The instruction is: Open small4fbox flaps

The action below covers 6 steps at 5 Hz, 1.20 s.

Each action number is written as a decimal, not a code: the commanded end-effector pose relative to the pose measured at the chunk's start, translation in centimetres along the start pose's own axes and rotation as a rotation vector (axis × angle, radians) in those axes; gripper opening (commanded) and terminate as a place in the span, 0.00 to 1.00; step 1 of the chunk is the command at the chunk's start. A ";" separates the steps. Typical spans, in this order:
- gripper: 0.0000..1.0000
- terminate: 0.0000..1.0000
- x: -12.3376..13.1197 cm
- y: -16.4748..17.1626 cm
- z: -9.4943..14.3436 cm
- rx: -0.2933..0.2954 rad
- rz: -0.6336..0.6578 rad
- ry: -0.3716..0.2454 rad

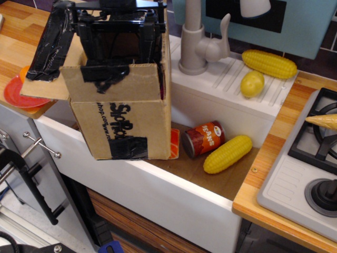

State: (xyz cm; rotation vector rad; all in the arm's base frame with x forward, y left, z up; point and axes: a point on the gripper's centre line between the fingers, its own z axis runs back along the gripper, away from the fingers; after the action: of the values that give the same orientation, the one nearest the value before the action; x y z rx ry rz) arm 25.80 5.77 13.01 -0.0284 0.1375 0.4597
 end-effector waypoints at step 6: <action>1.00 0.00 -4.8 -0.9 -0.8 -0.056 0.127 -0.041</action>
State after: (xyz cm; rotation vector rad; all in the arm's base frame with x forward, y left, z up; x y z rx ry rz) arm 21.50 2.74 11.94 -0.0576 0.1158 0.5919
